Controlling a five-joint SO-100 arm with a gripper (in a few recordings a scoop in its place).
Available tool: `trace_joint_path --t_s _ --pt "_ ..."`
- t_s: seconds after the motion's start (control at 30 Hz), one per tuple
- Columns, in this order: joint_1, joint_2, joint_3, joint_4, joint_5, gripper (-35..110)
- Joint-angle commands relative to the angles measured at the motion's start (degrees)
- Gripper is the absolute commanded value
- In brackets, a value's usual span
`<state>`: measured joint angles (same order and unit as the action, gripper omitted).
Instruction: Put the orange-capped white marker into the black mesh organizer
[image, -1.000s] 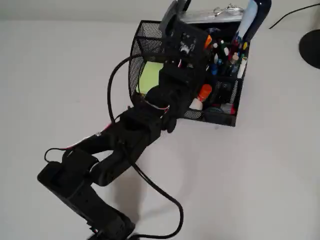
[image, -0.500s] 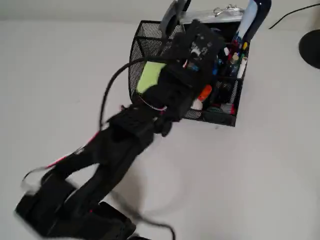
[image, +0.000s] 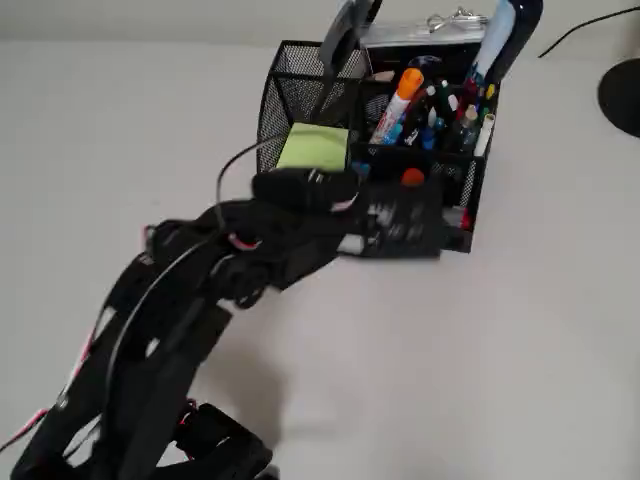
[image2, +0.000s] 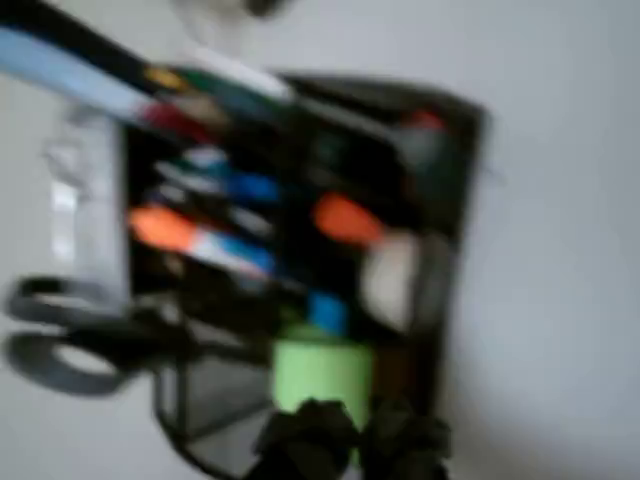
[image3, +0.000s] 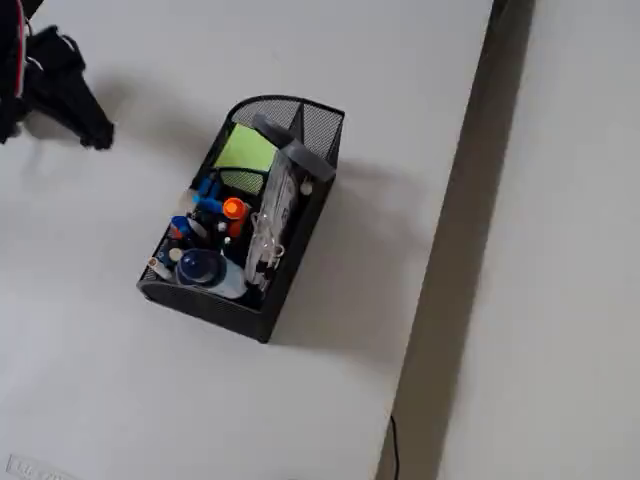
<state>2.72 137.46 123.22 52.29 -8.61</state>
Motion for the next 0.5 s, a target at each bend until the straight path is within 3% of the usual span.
trace_joint_path --t_s 0.0,0.47 --pt "-3.25 11.25 6.59 4.39 3.43 0" --pt "-6.24 35.33 33.49 8.35 3.60 0"
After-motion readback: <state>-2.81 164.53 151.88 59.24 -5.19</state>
